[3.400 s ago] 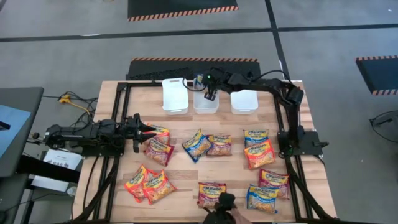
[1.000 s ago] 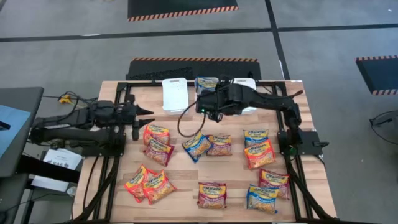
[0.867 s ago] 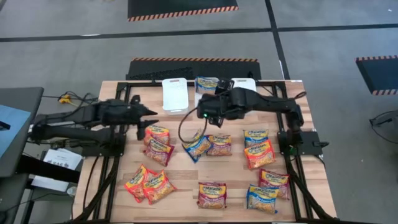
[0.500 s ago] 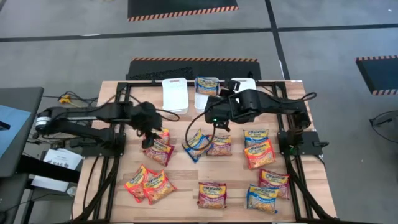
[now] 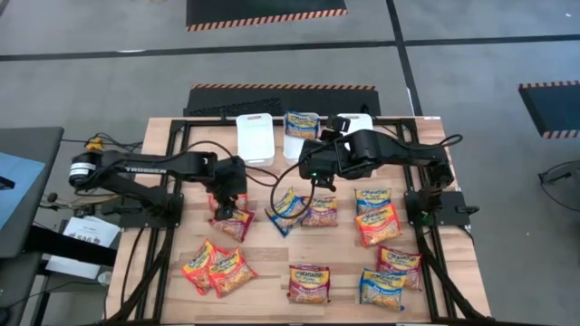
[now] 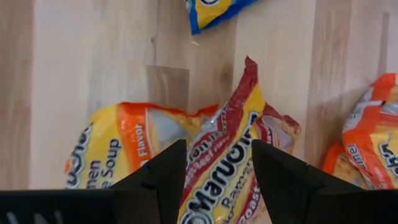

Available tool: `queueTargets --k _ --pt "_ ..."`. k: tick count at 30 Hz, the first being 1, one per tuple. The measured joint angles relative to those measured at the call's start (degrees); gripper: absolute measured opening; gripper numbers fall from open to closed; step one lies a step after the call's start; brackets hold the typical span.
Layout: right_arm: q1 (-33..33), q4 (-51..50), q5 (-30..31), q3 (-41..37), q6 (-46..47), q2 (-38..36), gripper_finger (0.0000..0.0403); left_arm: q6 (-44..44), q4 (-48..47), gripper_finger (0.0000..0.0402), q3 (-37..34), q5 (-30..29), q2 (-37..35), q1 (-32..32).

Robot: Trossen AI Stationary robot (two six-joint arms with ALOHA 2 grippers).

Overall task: Sort Maruchan noodles
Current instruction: Put the red noodle pack into the right white bin

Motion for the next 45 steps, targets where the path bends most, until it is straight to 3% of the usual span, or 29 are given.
queueTargets --k 22,26,33,45 --pt "-0.12 -0.02 0.09 -0.02 -0.07 0.01 0.0182 2.36 2.72 0.0163 0.0 8.06 16.02 -0.07" --pt "-0.76 0.0 0.24 -0.02 0.06 0.02 0.0182 2.61 2.64 0.0127 0.03 8.67 17.06 -0.07" --pt "-2.45 -0.02 0.28 -0.04 0.07 0.03 0.0182 5.8 2.36 0.0013 0.0 9.99 17.07 -0.15" --pt "-6.43 0.02 0.48 -0.04 -0.09 0.04 0.0182 9.13 1.19 0.0 1.5 10.57 14.11 -0.26"
